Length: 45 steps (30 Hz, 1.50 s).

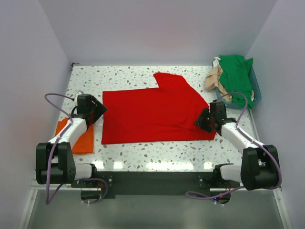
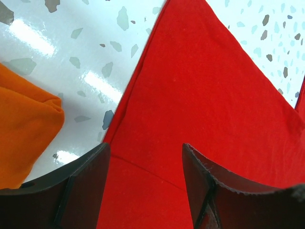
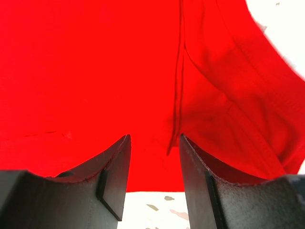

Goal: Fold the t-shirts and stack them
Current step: Fold the tshirt

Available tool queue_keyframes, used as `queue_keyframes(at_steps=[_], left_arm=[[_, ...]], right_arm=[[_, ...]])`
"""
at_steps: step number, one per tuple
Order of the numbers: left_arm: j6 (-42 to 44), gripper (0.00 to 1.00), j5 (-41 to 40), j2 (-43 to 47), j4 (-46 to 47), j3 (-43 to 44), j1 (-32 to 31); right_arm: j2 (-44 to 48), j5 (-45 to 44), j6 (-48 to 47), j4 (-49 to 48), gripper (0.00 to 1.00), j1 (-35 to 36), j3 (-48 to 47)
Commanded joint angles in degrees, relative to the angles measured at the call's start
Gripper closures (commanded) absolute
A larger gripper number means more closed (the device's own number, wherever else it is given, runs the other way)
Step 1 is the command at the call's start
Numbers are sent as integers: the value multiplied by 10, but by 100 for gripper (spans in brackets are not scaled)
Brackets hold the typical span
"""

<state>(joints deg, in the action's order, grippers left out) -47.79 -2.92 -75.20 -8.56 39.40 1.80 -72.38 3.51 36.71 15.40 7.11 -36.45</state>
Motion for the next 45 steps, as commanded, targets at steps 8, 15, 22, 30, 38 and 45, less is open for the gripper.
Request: queue_keyframes(at_steps=[8, 15, 22, 30, 38, 45], left_arm=[[-5, 34, 12, 18, 36, -13, -1], [-5, 34, 13, 16, 37, -15, -1], [-4, 34, 12, 16, 37, -17, -1], [-6, 34, 15, 12, 42, -13, -1], [-7, 34, 19, 7, 44, -13, -1], [-9, 34, 27, -3, 43, -5, -1]], right_arm=[[-9, -30, 20, -42, 53, 17, 25], [-31, -25, 29, -60, 57, 22, 33], [-29, -17, 36, -59, 73, 26, 22], [-30, -3, 35, -47, 92, 29, 0], [-54, 3, 40, -42, 97, 42, -53], [-132, -19, 37, -30, 98, 84, -145]])
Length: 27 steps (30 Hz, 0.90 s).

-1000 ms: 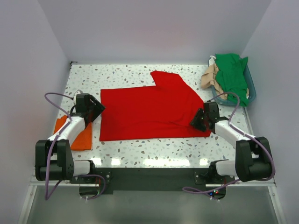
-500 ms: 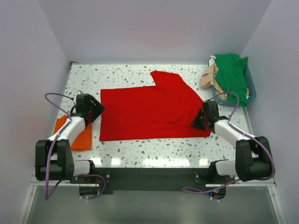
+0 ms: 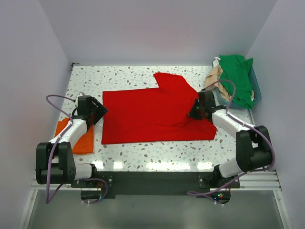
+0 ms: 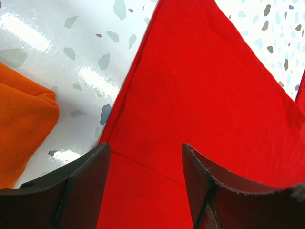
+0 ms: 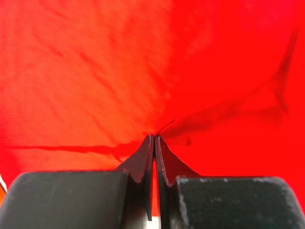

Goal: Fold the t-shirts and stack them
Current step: Fold the tshirt

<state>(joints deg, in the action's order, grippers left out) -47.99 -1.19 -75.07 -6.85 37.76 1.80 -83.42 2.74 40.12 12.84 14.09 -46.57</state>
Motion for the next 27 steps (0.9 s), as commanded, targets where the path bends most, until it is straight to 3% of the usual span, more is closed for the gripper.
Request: queue_keyframes(at_steps=[1, 13, 27], left_arm=[[-7, 34, 9, -7, 25, 15, -1], [0, 34, 9, -24, 10, 40, -1], [1, 34, 7, -46, 11, 46, -1]], right_arm=[[-42, -16, 3, -5, 98, 19, -54], [-155, -26, 11, -13, 100, 70, -167], [-197, -6, 58, -109, 100, 75, -162]])
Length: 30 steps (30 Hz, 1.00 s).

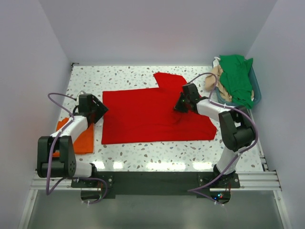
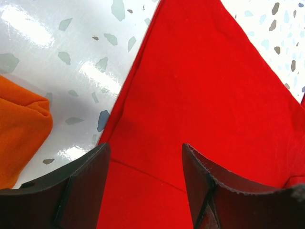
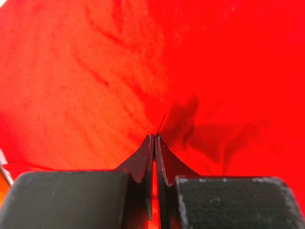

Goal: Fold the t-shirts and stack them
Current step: Fold the tshirt

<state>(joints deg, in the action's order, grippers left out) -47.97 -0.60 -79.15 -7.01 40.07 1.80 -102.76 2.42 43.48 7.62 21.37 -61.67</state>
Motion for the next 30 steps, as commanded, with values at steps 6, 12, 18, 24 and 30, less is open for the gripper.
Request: queue_keyframes(at_steps=[6, 12, 18, 24, 30], left_arm=[[-3, 34, 2, -22, 22, 24, -1], [15, 31, 16, -14, 23, 25, -1], [23, 29, 44, -18, 28, 27, -1], [54, 28, 47, -22, 10, 46, -1], [65, 28, 47, -25, 2, 67, -1]], right_arm=[[-10, 10, 57, -115, 100, 3, 13], [-19, 39, 68, -167, 88, 3, 38], [5, 32, 35, -146, 61, 2, 44], [10, 30, 13, -117, 56, 1, 18], [12, 20, -4, -93, 54, -2, -11]])
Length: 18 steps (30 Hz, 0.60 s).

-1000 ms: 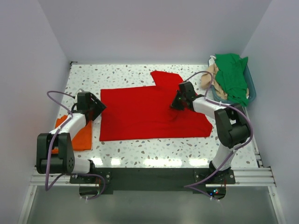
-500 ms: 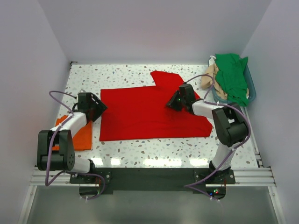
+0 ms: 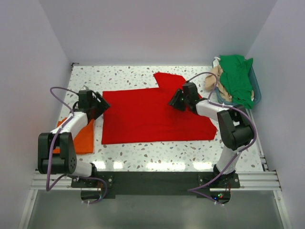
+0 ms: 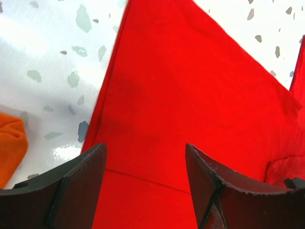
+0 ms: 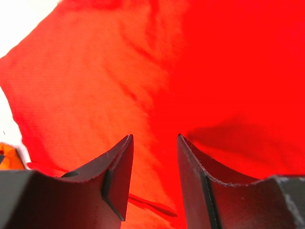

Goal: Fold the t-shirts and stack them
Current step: Fold the tshirt

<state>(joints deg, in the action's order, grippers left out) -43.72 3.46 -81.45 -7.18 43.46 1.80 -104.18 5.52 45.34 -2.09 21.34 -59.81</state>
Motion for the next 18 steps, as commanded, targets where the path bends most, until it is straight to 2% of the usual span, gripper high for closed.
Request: queue_keyframes(at_steps=[1, 6, 18], left_arm=[[24, 28, 8, -7, 2, 39, -1], [28, 28, 8, -23, -11, 72, -1], [37, 28, 10, -56, -9, 90, -2]], right_arm=[[27, -12, -25, 8, 54, -2, -33], [22, -15, -43, 37, 54, -12, -60], [11, -6, -54, 54, 54, -50, -87]])
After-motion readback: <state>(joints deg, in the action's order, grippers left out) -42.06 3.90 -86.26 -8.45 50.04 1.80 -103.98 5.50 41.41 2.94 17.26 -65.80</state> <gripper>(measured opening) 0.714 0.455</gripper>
